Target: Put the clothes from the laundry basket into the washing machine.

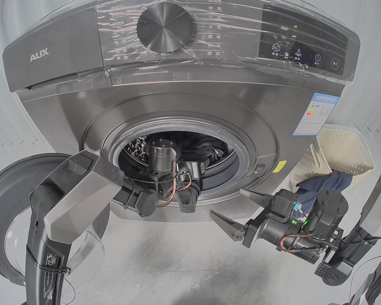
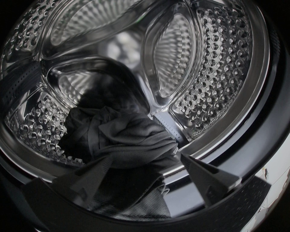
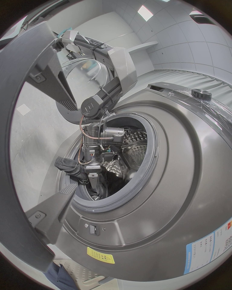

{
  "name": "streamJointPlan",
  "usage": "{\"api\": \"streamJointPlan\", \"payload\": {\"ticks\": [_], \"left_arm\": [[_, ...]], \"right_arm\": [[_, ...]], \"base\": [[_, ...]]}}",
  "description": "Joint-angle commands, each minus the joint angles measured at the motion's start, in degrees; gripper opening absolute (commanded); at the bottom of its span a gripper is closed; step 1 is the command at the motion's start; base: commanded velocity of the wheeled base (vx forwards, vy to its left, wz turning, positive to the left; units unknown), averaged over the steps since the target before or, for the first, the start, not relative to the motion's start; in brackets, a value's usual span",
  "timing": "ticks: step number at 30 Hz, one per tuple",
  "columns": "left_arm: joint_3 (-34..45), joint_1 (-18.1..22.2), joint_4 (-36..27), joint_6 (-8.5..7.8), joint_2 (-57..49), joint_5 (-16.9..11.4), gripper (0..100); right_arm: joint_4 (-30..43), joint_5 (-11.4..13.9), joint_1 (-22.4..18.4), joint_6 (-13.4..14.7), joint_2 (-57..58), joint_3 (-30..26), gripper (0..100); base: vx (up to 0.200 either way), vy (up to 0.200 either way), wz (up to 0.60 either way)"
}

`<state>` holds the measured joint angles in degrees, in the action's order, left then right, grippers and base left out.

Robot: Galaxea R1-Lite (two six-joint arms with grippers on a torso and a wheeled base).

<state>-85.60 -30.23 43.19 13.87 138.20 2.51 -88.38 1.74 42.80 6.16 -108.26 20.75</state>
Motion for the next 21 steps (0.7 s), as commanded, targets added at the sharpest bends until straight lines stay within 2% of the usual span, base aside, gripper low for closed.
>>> {"api": "streamJointPlan", "payload": {"ticks": [1, 8, 13, 18, 19, 21], "left_arm": [[-0.35, 0.17, 0.05, -0.16, 1.89, -0.05, 0], [-2.11, 0.26, -0.74, -0.16, 2.33, -0.31, 0], [-8.35, 0.61, -0.92, 0.28, 3.04, 1.27, 0], [-8.0, 1.67, -0.92, -0.07, 2.51, 2.06, 0], [-7.47, 1.67, -0.92, -0.16, 2.42, 1.8, 100], [-7.12, 1.67, -0.92, -0.16, 2.33, 1.62, 100]], "right_arm": [[-0.04, 0.01, 0.0, 0.0, 0.07, 0.17, 100], [-0.04, 0.01, 0.0, 0.0, -0.02, 0.52, 100], [-0.04, 0.01, 0.0, 0.0, -0.02, 0.52, 100], [-0.04, 0.01, 0.0, 0.08, -0.02, 0.7, 100], [-0.04, 0.01, 0.0, 0.08, -0.02, 0.78, 100], [-0.04, 0.01, 0.0, 0.08, -0.02, 0.78, 100]], "base": [[0.0, 0.0, 0.0], [0.0, 0.0, 0.0], [0.0, 0.0, 0.0], [0.0, 0.0, 0.0], [0.0, 0.0, 0.0], [0.0, 0.0, 0.0]]}}
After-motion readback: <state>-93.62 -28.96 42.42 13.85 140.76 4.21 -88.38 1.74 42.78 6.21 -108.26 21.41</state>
